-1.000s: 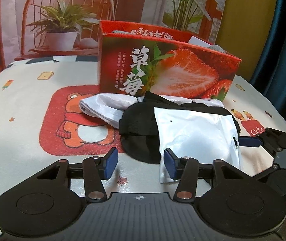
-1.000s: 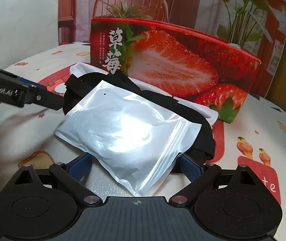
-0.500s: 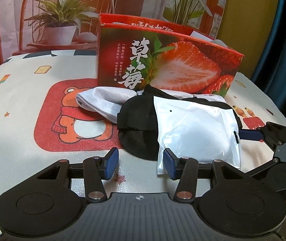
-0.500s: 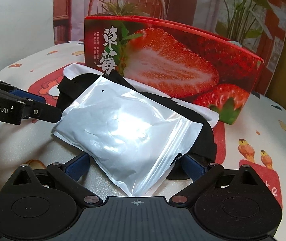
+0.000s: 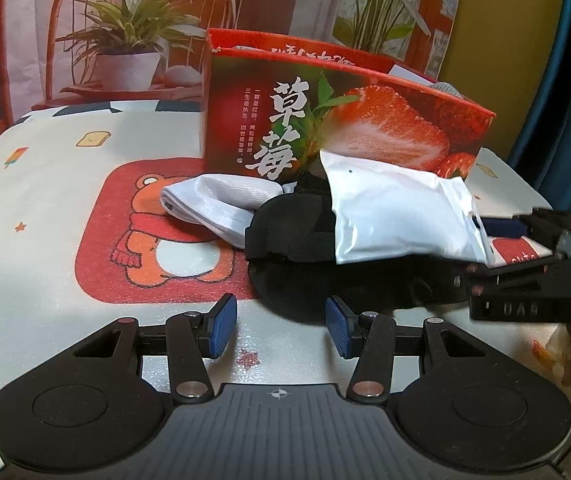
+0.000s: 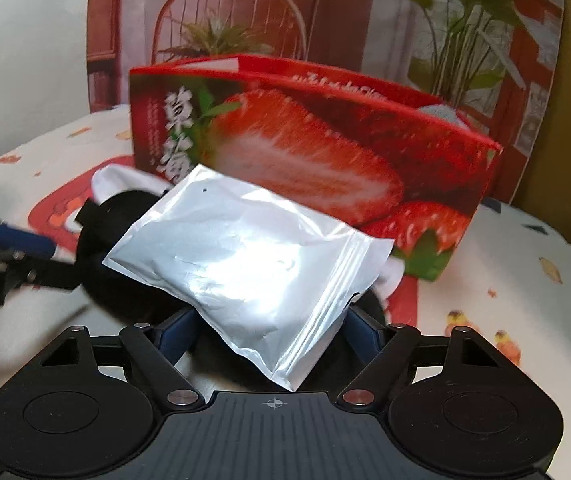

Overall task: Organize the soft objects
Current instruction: 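Move both tools to the clear cable bag on the black mask, then close the left tool on the cable bag while the right tool grips it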

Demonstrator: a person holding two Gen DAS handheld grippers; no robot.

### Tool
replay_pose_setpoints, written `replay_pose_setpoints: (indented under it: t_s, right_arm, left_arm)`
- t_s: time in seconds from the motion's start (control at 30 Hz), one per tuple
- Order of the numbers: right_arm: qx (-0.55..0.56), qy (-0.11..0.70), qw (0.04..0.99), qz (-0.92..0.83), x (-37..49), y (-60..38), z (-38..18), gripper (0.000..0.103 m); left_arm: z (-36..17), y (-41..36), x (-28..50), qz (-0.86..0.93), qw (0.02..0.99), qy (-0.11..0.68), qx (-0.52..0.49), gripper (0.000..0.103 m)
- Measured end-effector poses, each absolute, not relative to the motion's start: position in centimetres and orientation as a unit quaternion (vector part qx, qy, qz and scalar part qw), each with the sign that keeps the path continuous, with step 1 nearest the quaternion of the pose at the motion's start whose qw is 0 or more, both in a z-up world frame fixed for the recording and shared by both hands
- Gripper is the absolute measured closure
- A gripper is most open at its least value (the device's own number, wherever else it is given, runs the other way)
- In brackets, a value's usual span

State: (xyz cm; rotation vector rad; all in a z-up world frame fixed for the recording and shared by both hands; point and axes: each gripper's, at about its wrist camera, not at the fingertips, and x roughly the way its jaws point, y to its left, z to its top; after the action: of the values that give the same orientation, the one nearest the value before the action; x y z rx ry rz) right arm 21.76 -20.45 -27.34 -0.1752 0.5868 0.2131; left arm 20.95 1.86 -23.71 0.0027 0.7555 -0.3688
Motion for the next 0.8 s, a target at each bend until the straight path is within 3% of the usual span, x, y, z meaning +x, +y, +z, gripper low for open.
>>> replay_pose_setpoints:
  t_s: [0.8]
  right_arm:
    - [-0.119, 0.264, 0.953, 0.089, 22.3, -21.8, -27.2, 0.022]
  left_arm:
    - [-23.8, 1.9, 21.8, -0.173, 0.917, 0.359, 0.007, 0.051]
